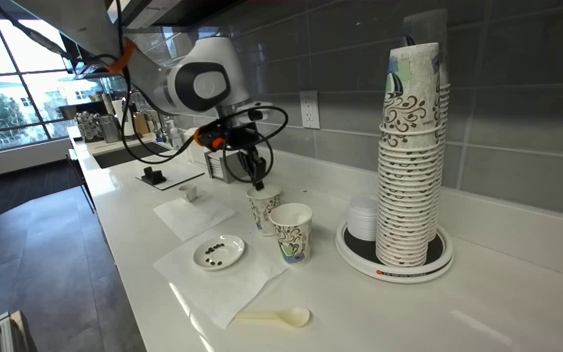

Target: Put the left cup in the right cup, then move the cups to the left

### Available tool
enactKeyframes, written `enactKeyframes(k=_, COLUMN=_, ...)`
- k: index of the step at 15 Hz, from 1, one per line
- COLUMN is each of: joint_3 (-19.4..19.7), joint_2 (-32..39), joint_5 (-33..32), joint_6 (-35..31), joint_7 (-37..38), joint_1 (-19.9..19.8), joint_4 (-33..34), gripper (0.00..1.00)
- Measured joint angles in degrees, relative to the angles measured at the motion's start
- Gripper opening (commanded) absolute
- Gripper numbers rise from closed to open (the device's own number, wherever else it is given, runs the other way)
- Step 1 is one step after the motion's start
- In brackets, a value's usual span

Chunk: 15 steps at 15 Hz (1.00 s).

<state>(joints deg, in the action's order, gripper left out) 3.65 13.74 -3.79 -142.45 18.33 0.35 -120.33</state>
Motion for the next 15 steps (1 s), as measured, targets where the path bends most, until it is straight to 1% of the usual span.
enactKeyframes(k=7, joint_3=0.5, joint_2=-3.0, joint_5=-0.7, joint_6=3.7, joint_7=2.3, joint_1=0.0, joint_4=0.8, gripper=0.01)
enactKeyframes(k=12, joint_3=2.3, joint_2=-8.6, joint_5=-6.6, joint_6=6.9, joint_7=9.1, joint_1=-0.2, joint_4=0.5, gripper=0.01)
enactKeyframes(k=15, joint_3=2.6, joint_2=-12.5, joint_5=-9.0, joint_6=9.9, joint_7=12.3, joint_1=-0.9, joint_4=0.4, gripper=0.01)
